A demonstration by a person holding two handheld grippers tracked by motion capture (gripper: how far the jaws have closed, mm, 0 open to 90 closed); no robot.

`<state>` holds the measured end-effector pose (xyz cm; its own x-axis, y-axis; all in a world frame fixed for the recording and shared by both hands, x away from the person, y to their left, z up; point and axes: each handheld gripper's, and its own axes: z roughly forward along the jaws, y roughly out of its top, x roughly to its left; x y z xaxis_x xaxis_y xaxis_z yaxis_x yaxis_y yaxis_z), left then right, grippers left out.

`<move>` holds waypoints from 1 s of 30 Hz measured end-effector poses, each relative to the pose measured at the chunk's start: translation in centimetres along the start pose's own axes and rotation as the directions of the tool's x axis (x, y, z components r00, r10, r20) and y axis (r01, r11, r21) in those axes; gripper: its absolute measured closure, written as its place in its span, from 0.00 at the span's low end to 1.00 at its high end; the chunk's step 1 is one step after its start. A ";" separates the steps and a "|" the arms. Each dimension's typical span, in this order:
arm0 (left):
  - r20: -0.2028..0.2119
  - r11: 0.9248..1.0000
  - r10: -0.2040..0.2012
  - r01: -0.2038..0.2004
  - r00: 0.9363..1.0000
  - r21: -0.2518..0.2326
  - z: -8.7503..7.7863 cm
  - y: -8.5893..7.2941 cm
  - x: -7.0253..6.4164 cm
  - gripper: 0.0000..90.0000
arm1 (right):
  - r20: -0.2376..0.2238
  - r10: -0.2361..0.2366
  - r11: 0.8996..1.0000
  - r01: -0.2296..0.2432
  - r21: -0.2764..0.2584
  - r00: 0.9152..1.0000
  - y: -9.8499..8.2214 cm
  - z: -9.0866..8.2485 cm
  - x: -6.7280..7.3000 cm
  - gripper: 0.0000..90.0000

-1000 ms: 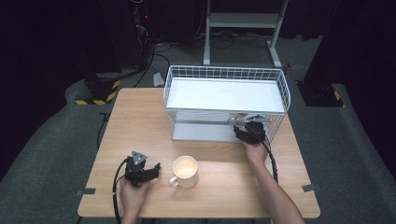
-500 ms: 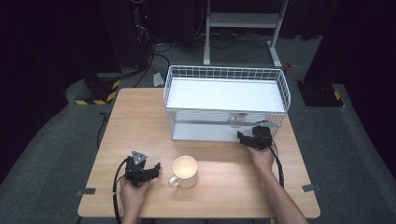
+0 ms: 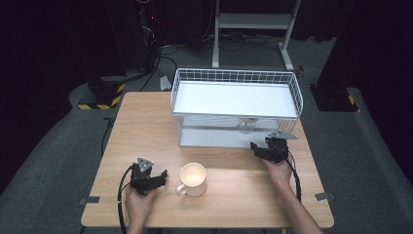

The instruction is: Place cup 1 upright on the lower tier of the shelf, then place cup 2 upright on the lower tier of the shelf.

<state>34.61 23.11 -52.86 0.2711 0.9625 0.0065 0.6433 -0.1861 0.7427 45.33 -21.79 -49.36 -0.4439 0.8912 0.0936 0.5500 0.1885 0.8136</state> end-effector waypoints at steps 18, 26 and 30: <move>-0.001 1.000 -0.003 0.003 1.000 0.000 0.0 0.0 0.0 0.25 | -0.012 -0.028 0.999 0.027 -0.018 1.000 -2.0 -3.5 0.1 0.36; -0.001 1.000 -0.003 0.003 1.000 0.000 0.0 0.0 0.0 0.25 | -0.019 -0.029 0.999 0.029 -0.021 0.999 -2.8 -4.9 0.2 0.37; -0.001 1.000 -0.003 0.003 1.000 0.000 0.0 0.0 0.0 0.25 | -0.013 -0.033 0.999 0.033 -0.021 0.999 -3.6 -5.6 0.2 0.37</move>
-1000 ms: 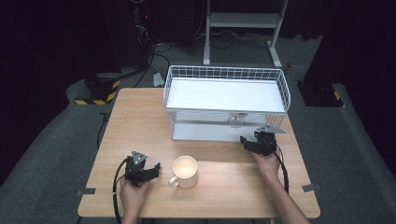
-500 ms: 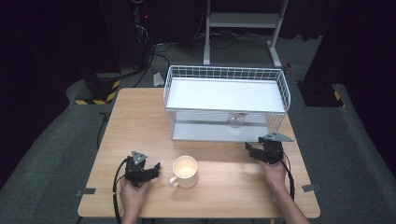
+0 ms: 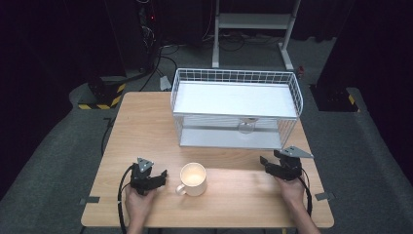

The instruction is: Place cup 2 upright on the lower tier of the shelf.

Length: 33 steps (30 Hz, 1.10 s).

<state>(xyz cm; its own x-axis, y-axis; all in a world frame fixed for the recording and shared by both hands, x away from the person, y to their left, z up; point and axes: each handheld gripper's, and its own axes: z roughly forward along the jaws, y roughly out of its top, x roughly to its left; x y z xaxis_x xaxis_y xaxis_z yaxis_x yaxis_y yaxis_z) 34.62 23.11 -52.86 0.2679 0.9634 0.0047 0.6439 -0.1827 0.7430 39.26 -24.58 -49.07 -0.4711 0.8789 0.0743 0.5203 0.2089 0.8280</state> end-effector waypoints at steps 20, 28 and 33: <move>0.000 1.000 -0.002 0.002 1.000 0.001 0.0 0.0 0.0 0.25 | 0.018 -0.027 0.999 0.026 0.039 0.999 -3.8 -1.7 -0.4 0.37; 0.027 1.000 0.023 -0.023 0.999 0.004 -0.4 -0.3 0.1 0.25 | 0.026 -0.061 0.994 0.058 0.092 0.998 -4.6 -1.5 -0.4 0.35; 0.079 1.000 0.020 -0.020 0.997 0.001 -0.9 -0.4 0.1 0.25 | 0.038 -0.086 0.981 0.078 0.175 0.996 -4.5 -0.9 -0.4 0.26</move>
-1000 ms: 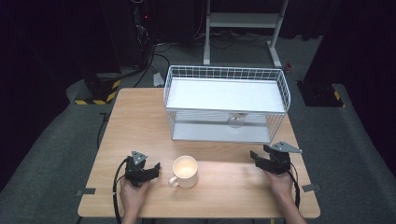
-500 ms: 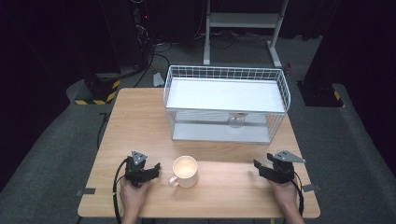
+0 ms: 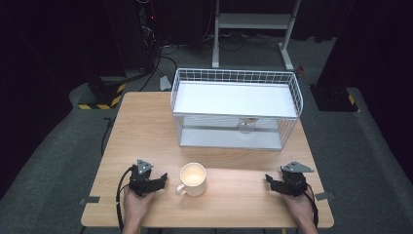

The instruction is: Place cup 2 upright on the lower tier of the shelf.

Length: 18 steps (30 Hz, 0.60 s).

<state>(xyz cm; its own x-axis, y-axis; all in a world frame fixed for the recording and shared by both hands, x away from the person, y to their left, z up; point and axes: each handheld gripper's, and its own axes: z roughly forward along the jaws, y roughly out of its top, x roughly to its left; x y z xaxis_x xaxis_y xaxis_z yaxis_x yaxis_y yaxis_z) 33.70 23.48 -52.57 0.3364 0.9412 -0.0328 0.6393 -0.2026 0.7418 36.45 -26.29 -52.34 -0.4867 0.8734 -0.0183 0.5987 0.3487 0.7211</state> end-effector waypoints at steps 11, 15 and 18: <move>0.115 0.997 -0.025 0.033 0.993 -0.074 -2.4 -0.8 -0.4 0.22 | 0.014 0.018 1.000 -0.018 0.005 1.000 0.2 0.2 0.0 0.25; 0.169 0.996 -0.002 0.016 0.986 -0.083 -3.2 -1.4 -1.2 0.19 | 0.014 0.018 1.000 -0.018 0.006 1.000 0.2 0.2 0.0 0.25; 0.176 0.996 0.027 -0.012 0.984 -0.084 -3.7 -1.8 -1.9 0.18 | 0.014 0.017 1.000 -0.017 0.005 1.000 0.2 0.2 0.0 0.25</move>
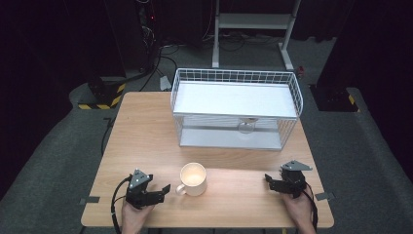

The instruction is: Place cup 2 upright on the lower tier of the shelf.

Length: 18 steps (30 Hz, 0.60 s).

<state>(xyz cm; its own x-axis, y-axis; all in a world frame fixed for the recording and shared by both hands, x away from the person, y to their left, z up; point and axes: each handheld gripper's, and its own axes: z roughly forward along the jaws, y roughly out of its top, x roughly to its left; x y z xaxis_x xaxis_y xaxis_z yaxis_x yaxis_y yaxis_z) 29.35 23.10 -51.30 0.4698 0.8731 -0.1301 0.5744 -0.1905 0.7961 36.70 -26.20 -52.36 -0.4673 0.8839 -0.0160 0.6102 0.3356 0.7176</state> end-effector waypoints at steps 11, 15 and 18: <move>0.048 0.999 0.055 -0.054 0.997 -0.005 -0.9 -0.4 -2.1 0.16 | 0.000 0.000 1.000 0.000 0.000 1.000 0.0 0.0 0.0 0.25; 0.066 0.998 0.065 -0.064 0.996 -0.017 -1.1 -0.3 -3.4 0.16 | 0.000 0.001 1.000 -0.001 0.000 1.000 0.0 0.0 0.0 0.25; 0.060 0.996 0.090 -0.089 0.994 -0.013 -0.8 -0.1 -4.0 0.16 | 0.000 0.001 1.000 -0.001 0.000 1.000 0.0 0.0 0.0 0.25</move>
<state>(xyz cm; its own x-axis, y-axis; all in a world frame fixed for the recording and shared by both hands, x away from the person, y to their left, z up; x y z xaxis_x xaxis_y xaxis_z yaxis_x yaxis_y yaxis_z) 26.89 20.01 -50.38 0.5593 0.8237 -0.0933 0.5214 -0.2620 0.8121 36.70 -26.20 -52.36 -0.4670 0.8842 -0.0151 0.6106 0.3348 0.7177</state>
